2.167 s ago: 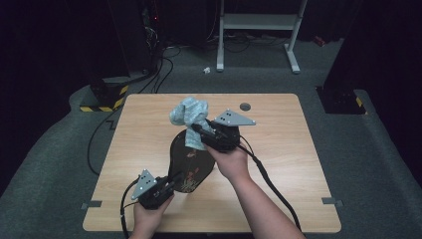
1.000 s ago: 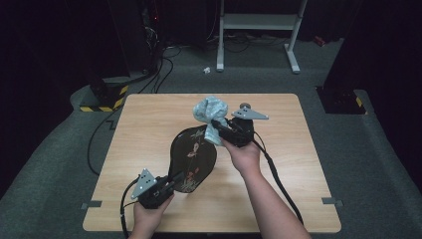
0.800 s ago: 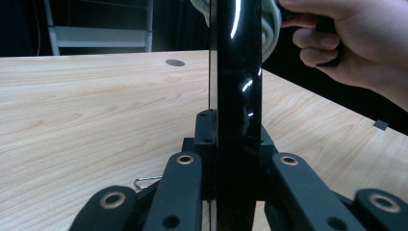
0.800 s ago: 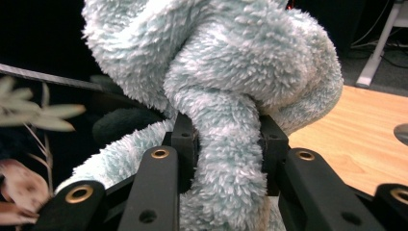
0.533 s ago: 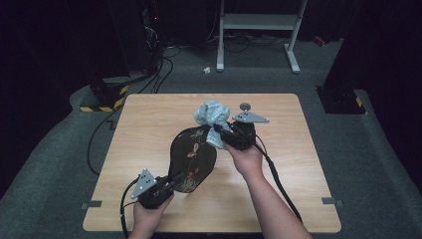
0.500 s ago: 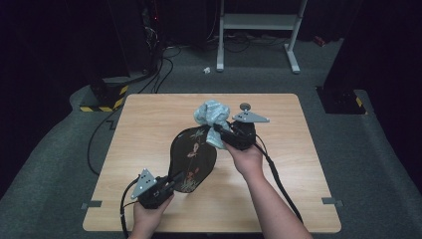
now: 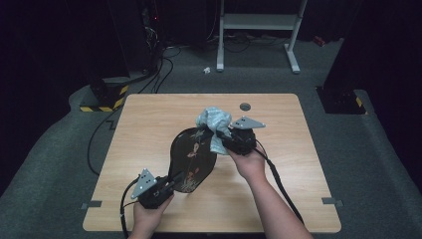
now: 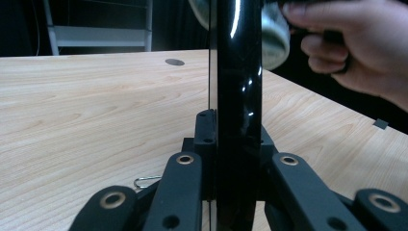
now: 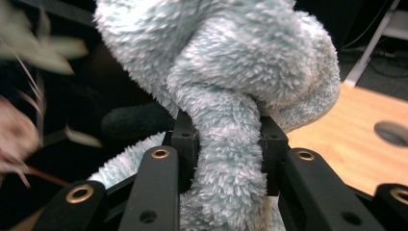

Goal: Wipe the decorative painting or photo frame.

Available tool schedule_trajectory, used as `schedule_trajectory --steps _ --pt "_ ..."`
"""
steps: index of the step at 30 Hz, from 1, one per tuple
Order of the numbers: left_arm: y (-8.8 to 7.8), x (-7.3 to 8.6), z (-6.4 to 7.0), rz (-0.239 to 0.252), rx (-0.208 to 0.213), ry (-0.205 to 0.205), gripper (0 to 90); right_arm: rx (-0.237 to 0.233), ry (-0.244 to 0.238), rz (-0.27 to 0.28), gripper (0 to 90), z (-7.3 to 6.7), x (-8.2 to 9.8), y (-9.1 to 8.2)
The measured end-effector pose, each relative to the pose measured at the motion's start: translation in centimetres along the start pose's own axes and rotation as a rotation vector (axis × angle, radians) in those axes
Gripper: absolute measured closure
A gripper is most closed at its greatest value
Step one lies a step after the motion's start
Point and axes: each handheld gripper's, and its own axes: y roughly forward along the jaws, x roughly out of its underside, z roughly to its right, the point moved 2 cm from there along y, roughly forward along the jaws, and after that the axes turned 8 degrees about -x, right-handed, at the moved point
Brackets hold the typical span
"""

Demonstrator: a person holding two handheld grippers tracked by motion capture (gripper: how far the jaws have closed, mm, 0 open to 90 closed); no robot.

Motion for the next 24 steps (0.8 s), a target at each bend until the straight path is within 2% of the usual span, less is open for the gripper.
schedule_trajectory --steps 7,16,20,24 --pt "0.0 0.0 0.0 -0.001 0.001 -0.002 80.3 -0.029 0.005 -0.088 68.0 0.4 3.5 1.6" --pt "0.0 0.0 0.0 0.001 0.000 0.000 80.3 -0.017 0.033 -0.157 68.1 0.8 7.1 2.6" --pt "0.0 0.0 0.0 0.000 0.001 0.002 80.2 -0.013 0.041 -0.158 68.0 0.8 7.4 2.5" --pt "0.0 0.0 0.0 0.000 0.002 0.001 80.3 -0.009 0.029 -0.143 68.0 0.6 6.8 2.3"
